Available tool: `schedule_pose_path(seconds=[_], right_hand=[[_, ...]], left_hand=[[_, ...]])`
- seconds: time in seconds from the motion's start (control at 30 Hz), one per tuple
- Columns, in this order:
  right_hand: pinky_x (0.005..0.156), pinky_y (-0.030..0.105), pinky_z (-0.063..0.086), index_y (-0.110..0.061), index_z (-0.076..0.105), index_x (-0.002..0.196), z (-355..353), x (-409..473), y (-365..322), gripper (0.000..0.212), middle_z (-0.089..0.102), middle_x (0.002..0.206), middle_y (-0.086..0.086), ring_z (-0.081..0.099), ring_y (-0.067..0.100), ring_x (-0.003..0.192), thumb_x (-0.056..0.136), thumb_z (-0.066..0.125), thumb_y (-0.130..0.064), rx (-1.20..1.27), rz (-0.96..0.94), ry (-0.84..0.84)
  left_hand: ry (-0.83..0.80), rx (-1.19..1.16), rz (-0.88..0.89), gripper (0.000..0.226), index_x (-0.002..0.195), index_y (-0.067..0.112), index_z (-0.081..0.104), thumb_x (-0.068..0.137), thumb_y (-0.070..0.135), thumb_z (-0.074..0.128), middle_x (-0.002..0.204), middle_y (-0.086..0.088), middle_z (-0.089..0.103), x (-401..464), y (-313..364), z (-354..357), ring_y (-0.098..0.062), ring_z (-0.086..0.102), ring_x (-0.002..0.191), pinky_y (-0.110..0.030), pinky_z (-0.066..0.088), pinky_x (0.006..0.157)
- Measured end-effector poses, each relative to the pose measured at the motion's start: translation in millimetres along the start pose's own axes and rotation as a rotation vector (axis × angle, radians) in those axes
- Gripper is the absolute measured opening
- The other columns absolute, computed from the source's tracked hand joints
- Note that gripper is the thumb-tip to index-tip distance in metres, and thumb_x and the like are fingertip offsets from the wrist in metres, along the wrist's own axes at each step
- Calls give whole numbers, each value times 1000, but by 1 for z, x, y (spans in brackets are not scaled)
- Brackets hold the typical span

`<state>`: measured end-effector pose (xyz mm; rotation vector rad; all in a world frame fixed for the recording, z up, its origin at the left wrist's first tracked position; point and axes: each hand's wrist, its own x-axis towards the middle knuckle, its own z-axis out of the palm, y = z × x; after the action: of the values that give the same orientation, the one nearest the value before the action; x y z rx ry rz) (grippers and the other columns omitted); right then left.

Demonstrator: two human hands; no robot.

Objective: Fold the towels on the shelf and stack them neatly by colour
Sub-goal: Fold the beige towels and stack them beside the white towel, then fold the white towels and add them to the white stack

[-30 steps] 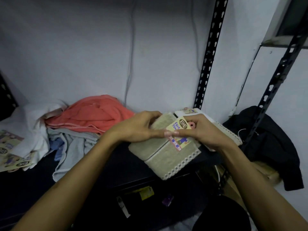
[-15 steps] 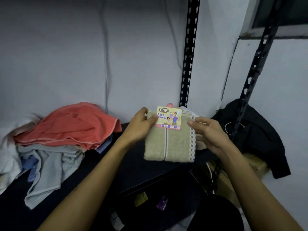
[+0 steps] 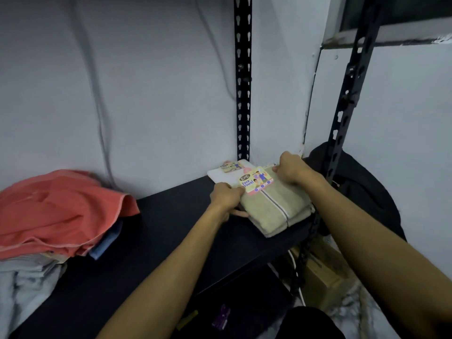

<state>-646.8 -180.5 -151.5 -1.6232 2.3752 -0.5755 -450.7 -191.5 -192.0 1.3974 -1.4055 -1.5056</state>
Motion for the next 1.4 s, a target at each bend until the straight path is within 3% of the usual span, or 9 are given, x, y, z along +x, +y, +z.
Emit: schedule_pose_path(seconds=[0.1, 0.17, 0.37, 0.5, 0.57, 0.8, 1.03, 1.2, 1.4], right_hand=[[76, 36, 43, -12, 41, 95, 17, 8, 13, 22, 59, 108, 17, 51, 28, 87, 104, 51, -28, -87, -17, -88], [81, 38, 46, -13, 43, 96, 29, 8, 19, 22, 61, 117, 18, 53, 29, 91, 104, 50, -32, -86, -3, -88], [99, 48, 37, -14, 51, 131, 41, -21, 13, 41, 56, 130, 11, 52, 32, 120, 105, 35, -41, -183, -176, 231], [120, 54, 15, -37, 24, 155, 69, -42, 19, 70, 20, 165, 1, 16, 24, 152, 95, 18, -73, -201, -156, -53], [122, 56, 7, -41, 13, 158, 74, -41, 24, 75, 5, 168, -2, 2, 21, 155, 92, 14, -77, -214, -139, -65], [120, 61, 7, -35, 18, 157, 60, -41, 10, 76, 12, 167, 3, 8, 27, 154, 93, 16, -76, -284, -147, -34], [121, 56, 8, -37, 14, 158, 78, -79, -99, 73, 9, 168, -1, 1, 24, 155, 95, 17, -73, -102, -397, 41], [121, 54, 12, -32, 14, 159, 112, -116, -192, 74, 13, 167, 1, 8, 23, 154, 97, 25, -70, 2, -586, -102], [119, 47, 19, -22, 27, 156, 150, -165, -297, 68, 29, 161, 2, 22, 22, 149, 101, 34, -61, 118, -881, -47]], left_hand=[[48, 216, 49, 21, 102, 5, 58, 98, 25, 63, 108, -15, 65, 9, -17, 6, -19, 71, 52, -33, 62, 54], [84, 304, 93, 26, 102, 7, 60, 98, 33, 61, 106, -11, 65, 14, -25, 7, -19, 70, 50, -28, 60, 52], [156, 532, 301, 35, 121, 10, 62, 97, 36, 59, 119, -5, 62, 26, -34, 7, -24, 62, 107, -34, 52, 87], [224, 801, 361, 42, 114, 17, 66, 99, 49, 45, 121, -3, 59, 22, -42, 9, -26, 54, 113, -43, 42, 98], [263, 906, 400, 47, 102, 19, 67, 101, 55, 37, 115, -4, 60, 17, -48, 7, -26, 50, 112, -43, 39, 97], [259, 1040, 401, 54, 123, 23, 67, 102, 60, 34, 126, -4, 57, -3, -62, -38, -24, 48, 122, -44, 38, 102], [235, 1012, 389, 58, 147, 24, 47, 102, 60, 36, 145, -8, 51, -55, -71, -138, -27, 52, 130, -46, 44, 106], [445, 987, 498, 57, 142, 21, 54, 100, 58, 41, 137, -5, 58, -123, -65, -227, -28, 57, 122, -43, 48, 100], [756, 1150, 510, 63, 143, 24, 54, 98, 64, 32, 140, -14, 56, -206, -80, -332, -36, 57, 123, -47, 49, 101]])
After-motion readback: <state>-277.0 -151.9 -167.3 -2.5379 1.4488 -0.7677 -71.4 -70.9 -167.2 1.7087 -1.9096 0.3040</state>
